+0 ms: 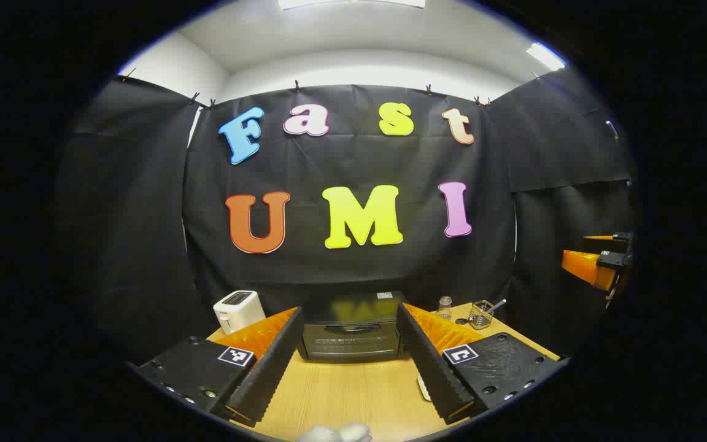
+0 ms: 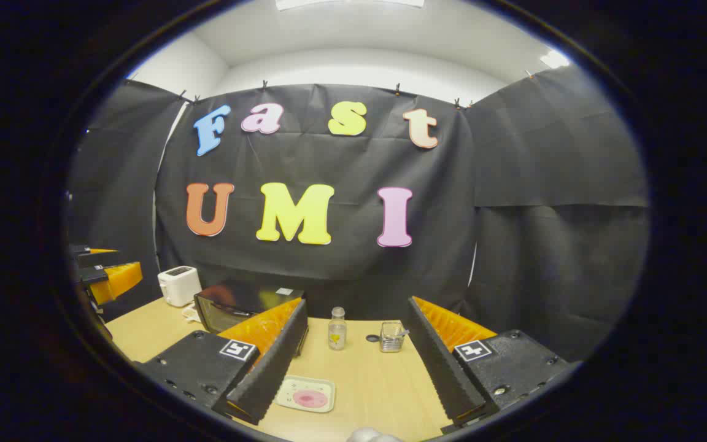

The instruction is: Open the electric oven with the left hand, put the food in, and close the electric oven.

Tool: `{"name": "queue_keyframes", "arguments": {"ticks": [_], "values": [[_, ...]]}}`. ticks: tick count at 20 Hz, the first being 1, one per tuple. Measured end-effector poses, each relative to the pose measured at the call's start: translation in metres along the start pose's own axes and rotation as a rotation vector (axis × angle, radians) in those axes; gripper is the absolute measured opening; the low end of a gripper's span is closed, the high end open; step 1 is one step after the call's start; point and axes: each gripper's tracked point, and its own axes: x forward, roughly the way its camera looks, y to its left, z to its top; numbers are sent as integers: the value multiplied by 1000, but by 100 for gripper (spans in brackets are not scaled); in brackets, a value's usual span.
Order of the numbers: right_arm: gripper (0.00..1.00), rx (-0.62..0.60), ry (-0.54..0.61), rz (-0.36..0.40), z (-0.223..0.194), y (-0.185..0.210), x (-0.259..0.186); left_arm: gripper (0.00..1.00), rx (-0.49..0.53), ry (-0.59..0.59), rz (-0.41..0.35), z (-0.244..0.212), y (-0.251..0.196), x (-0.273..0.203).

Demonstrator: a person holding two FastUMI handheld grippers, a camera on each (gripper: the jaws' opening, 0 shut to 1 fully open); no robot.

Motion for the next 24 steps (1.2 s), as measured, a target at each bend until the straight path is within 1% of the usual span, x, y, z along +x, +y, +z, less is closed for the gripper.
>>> {"name": "queue_keyframes", "arguments": {"ticks": [4,8,9,11,12,13,18,24], "values": [[100,11,18,-4,-4,-2,7,96,6,3,3,-3,1,10],[100,-6,17,-2,-2,-2,16,96,1,4,4,-3,0,18],[100,-9,20,-2,-3,-1,17,100,1,5,4,-4,0,21],[100,-8,25,3,-4,1,21,100,-1,1,-1,-7,-1,29],[100,-6,27,4,-6,1,24,96,-3,5,-3,-11,-1,33],[100,-5,29,3,-7,1,25,96,-5,12,-7,-14,-2,41],[100,-16,52,-15,-9,-7,31,96,-23,14,-34,-34,-7,101],[100,-18,69,-91,-3,-33,24,96,-33,75,-28,-84,-7,204]]}}
